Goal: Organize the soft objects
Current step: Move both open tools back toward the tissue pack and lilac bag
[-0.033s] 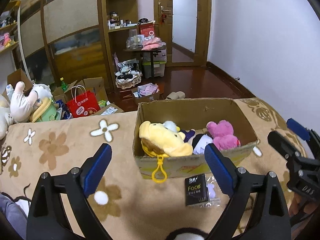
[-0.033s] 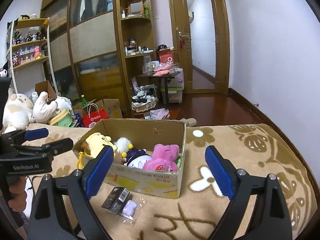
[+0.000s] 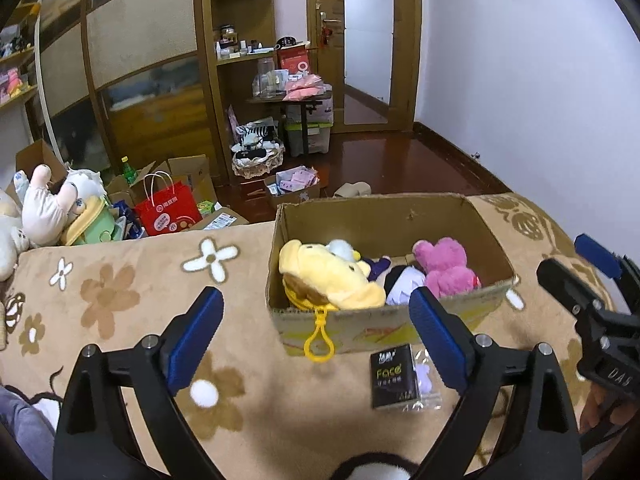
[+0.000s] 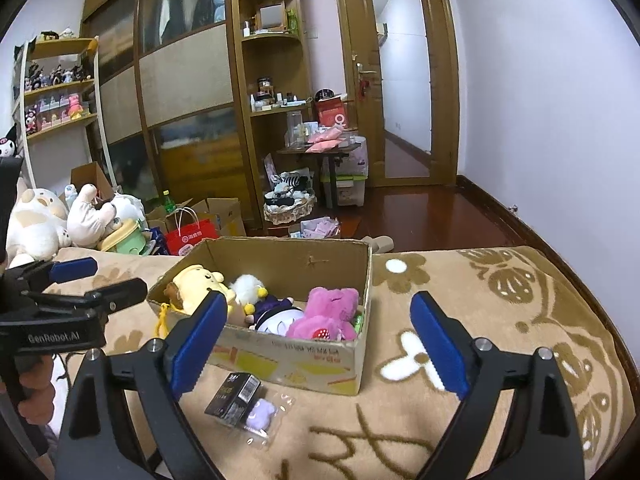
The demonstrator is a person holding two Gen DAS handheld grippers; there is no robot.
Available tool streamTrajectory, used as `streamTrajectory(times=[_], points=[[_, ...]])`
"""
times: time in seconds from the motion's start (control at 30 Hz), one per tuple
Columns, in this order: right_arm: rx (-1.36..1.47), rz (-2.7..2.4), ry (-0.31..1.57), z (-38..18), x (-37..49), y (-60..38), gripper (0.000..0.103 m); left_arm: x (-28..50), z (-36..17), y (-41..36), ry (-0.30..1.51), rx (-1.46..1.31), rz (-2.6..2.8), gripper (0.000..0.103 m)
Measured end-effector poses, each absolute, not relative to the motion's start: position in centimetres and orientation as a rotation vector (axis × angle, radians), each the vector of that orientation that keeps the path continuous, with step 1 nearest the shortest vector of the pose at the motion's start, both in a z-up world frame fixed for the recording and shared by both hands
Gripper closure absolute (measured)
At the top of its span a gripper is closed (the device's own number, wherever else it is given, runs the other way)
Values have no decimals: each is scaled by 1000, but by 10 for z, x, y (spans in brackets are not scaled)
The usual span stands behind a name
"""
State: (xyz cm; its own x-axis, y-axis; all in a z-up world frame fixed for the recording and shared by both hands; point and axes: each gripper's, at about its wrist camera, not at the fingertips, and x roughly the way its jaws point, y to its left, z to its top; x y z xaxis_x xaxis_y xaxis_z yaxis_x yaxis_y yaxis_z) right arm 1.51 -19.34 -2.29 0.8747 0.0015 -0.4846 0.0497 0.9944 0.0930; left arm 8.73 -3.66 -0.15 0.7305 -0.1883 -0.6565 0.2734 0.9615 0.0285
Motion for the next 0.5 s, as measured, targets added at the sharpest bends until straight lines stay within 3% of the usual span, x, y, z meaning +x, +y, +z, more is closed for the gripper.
streamTrajectory(times=[0.13, 0.5], points=[[110, -27, 504, -23, 9, -194, 0, 75, -4, -39, 722, 149, -250, 10], [167, -53, 551, -35, -9, -204, 0, 62, -14, -40, 767, 166, -250, 10]])
